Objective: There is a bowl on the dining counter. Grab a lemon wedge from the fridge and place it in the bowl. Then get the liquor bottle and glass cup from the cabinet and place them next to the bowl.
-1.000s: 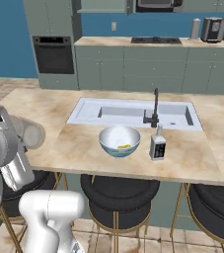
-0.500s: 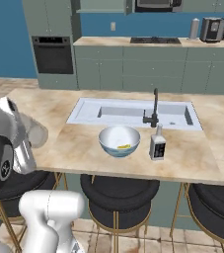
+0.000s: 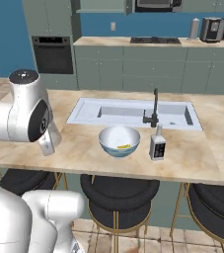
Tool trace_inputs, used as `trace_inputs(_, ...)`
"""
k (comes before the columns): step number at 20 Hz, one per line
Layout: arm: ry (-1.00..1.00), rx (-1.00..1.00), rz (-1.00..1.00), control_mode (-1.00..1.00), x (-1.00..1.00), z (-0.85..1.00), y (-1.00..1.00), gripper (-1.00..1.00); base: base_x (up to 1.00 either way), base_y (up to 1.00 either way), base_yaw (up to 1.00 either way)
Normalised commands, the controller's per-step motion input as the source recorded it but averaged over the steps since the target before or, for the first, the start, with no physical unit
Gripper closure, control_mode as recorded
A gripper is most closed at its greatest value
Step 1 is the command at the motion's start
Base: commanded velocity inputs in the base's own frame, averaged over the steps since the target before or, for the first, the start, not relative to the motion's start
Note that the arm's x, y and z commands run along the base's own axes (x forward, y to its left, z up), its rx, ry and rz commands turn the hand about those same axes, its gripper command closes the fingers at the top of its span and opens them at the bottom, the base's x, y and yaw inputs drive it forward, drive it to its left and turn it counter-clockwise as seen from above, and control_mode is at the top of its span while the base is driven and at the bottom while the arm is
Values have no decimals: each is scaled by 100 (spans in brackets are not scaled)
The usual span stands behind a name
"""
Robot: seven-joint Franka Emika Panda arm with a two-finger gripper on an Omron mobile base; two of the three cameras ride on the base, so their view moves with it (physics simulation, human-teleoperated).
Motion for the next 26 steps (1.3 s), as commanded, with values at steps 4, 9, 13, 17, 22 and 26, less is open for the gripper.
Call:
trace_inputs(4,18,-5,9,-100,13,-61,10,100,0,0,0)
trace_inputs(9,10,-1,7,-100,48,-55,9,100,0,0,0)
trace_inputs(13,12,1,3,-100,70,-24,4,100,0,0,0)
trace_inputs(17,12,4,2,-100,62,-29,1,100,0,0,0)
trace_inputs(22,10,3,0,-100,55,-32,4,100,0,0,0)
trace_inputs(26,11,1,0,-100,59,-35,12,100,0,0,0)
